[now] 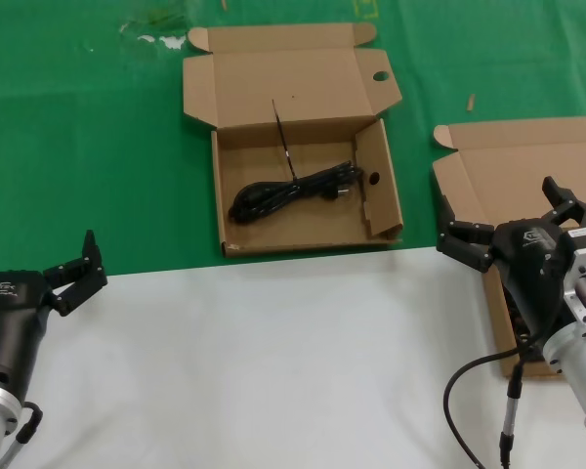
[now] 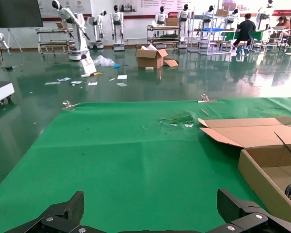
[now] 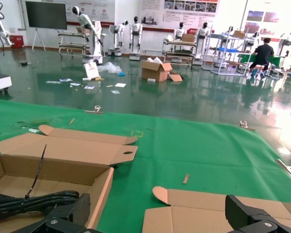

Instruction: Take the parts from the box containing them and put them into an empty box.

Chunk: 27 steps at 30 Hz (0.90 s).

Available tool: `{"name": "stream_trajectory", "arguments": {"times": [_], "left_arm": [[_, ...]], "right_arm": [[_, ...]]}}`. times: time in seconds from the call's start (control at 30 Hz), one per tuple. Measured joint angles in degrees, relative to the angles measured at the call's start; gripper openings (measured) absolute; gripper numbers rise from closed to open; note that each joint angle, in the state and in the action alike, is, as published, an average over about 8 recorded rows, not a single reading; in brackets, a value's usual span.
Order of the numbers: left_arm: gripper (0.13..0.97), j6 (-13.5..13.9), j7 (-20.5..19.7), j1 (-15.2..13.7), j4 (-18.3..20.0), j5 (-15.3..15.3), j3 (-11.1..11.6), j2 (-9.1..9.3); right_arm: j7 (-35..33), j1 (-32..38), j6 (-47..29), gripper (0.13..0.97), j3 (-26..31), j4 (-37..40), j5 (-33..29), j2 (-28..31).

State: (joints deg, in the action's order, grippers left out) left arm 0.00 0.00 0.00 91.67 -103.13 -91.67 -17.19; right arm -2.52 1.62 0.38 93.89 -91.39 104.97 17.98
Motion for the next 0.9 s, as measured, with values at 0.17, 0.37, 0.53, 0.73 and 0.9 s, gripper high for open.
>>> {"name": "stream_trajectory", "arguments": {"times": [0.17,0.37,0.53,0.73,0.9], "left_arm": [[0.966,0.00,0.00,0.00,0.00,0.00,0.00,0.00],[0.966,0.00,0.00,0.00,0.00,0.00,0.00,0.00],[0.966,0.00,0.00,0.00,0.00,0.00,0.00,0.00],[0.966,0.00,0.00,0.00,0.00,0.00,0.00,0.00],[0.966,0.00,0.00,0.00,0.00,0.00,0.00,0.00]], "right_arm": [[0.00,0.00,0.00,0.966,0.00,0.00,0.00,0.00],[0.00,0.00,0.00,0.966,0.00,0.00,0.00,0.00],[0.00,0.00,0.00,0.966,0.00,0.00,0.00,0.00],[0.00,0.00,0.00,0.966,0.00,0.00,0.00,0.00],[0.00,0.00,0.00,0.966,0.00,0.00,0.00,0.00]]}}
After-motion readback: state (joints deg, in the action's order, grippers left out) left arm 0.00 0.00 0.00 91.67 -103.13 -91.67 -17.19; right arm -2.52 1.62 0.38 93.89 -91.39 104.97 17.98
